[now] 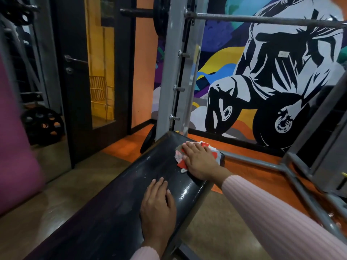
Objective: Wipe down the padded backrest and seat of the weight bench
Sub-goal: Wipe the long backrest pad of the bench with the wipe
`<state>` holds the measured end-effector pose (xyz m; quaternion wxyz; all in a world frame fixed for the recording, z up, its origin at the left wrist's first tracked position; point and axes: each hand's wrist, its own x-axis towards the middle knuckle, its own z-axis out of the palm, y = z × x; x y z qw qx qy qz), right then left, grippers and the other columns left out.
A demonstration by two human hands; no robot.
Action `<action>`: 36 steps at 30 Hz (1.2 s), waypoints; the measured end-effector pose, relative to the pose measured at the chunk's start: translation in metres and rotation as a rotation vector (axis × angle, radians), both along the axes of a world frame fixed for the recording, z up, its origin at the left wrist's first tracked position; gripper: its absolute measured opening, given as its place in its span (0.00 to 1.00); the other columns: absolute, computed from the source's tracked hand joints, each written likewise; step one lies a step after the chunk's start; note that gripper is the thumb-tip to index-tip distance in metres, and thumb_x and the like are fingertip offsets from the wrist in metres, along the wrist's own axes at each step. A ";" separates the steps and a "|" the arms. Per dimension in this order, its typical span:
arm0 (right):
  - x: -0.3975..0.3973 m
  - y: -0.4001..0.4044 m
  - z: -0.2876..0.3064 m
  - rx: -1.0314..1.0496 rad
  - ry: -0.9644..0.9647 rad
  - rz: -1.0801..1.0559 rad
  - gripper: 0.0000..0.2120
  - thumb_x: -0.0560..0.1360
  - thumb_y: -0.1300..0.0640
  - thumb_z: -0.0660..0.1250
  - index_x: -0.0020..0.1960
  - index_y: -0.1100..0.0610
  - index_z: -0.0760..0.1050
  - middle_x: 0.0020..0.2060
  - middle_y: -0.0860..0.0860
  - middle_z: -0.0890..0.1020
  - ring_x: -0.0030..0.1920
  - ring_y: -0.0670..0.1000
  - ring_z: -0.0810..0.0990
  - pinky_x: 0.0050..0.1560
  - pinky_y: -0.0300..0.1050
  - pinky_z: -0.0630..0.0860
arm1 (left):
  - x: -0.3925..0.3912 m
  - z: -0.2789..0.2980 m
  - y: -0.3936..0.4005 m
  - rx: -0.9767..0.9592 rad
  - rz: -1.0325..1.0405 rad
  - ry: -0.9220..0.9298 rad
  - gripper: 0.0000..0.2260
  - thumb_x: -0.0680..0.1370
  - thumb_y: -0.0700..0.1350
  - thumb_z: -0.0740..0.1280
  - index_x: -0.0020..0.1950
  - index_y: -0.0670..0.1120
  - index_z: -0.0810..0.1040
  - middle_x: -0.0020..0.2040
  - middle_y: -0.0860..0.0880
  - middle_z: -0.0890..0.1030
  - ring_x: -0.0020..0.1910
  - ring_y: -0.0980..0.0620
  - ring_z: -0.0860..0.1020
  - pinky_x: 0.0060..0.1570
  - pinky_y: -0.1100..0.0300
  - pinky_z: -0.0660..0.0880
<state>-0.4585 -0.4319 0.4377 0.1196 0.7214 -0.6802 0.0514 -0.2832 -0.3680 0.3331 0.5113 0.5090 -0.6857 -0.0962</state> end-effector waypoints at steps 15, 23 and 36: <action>0.010 0.019 -0.002 0.095 0.050 0.128 0.27 0.81 0.43 0.43 0.78 0.50 0.47 0.78 0.49 0.51 0.78 0.52 0.47 0.76 0.57 0.45 | -0.001 0.004 0.002 0.027 -0.001 -0.030 0.13 0.77 0.39 0.65 0.60 0.41 0.79 0.62 0.46 0.79 0.66 0.48 0.73 0.63 0.53 0.70; 0.004 0.002 0.011 0.105 -0.002 0.012 0.26 0.82 0.44 0.45 0.78 0.50 0.49 0.78 0.49 0.51 0.78 0.53 0.48 0.76 0.57 0.46 | -0.001 0.003 0.001 0.013 0.000 -0.021 0.12 0.77 0.39 0.66 0.60 0.42 0.80 0.61 0.46 0.80 0.65 0.48 0.73 0.63 0.55 0.69; -0.018 0.006 0.014 0.161 0.004 0.126 0.25 0.82 0.44 0.47 0.78 0.48 0.50 0.78 0.47 0.53 0.78 0.50 0.49 0.76 0.54 0.47 | -0.001 0.001 -0.001 0.009 0.002 0.006 0.13 0.78 0.41 0.62 0.60 0.43 0.80 0.61 0.47 0.79 0.66 0.48 0.73 0.62 0.53 0.71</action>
